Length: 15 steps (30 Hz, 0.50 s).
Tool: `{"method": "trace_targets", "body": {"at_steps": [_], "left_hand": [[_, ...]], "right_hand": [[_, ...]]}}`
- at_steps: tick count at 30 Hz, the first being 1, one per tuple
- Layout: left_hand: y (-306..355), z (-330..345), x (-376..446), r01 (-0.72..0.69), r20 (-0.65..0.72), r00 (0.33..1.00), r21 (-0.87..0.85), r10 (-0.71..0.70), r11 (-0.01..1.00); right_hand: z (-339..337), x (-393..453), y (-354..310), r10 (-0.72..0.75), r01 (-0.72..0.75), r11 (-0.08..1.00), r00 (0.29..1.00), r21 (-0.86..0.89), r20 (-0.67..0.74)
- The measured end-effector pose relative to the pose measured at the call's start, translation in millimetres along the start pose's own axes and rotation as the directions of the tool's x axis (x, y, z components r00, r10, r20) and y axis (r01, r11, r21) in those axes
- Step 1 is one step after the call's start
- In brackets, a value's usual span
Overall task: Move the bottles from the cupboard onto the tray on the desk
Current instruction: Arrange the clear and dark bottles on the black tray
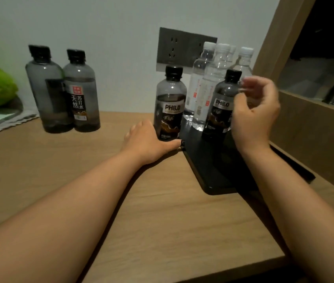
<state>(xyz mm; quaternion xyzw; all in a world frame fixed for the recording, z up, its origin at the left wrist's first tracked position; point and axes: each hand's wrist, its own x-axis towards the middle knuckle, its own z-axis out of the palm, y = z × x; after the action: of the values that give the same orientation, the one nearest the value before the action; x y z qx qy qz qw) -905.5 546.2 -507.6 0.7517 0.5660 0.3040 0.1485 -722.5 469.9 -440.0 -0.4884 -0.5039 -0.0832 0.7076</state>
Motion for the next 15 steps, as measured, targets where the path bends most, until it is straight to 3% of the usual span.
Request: {"method": "trace_targets", "body": {"at_steps": [3, 5, 8, 11, 15], "left_hand": [[-1, 0, 3, -0.010, 0.048, 0.999, -0.072, 0.014, 0.997], [0, -3, 2, -0.040, 0.081, 0.996, -0.108, 0.048, 0.993], [-3, -6, 1, -0.078, 0.109, 0.990, -0.126, 0.092, 0.989], [-8, -5, 1, -0.112, 0.139, 0.981, -0.150, 0.134, 0.982], [-5, -6, 0, -0.149, 0.150, 0.973, -0.182, 0.177, 0.972]], "right_hand": [[32, -10, -21, -0.069, 0.064, 0.997, 0.982, 0.034, 0.178], [50, -23, -24, 0.063, -0.069, 0.998, 0.946, 0.007, 0.317], [60, -40, -10, 0.278, -0.255, 0.960, 0.805, -0.116, 0.524], [56, -42, 0, 0.375, -0.342, 0.924, 0.735, -0.168, 0.565], [54, -35, 1, 0.373, -0.312, 0.928, 0.743, -0.205, 0.556]]}}
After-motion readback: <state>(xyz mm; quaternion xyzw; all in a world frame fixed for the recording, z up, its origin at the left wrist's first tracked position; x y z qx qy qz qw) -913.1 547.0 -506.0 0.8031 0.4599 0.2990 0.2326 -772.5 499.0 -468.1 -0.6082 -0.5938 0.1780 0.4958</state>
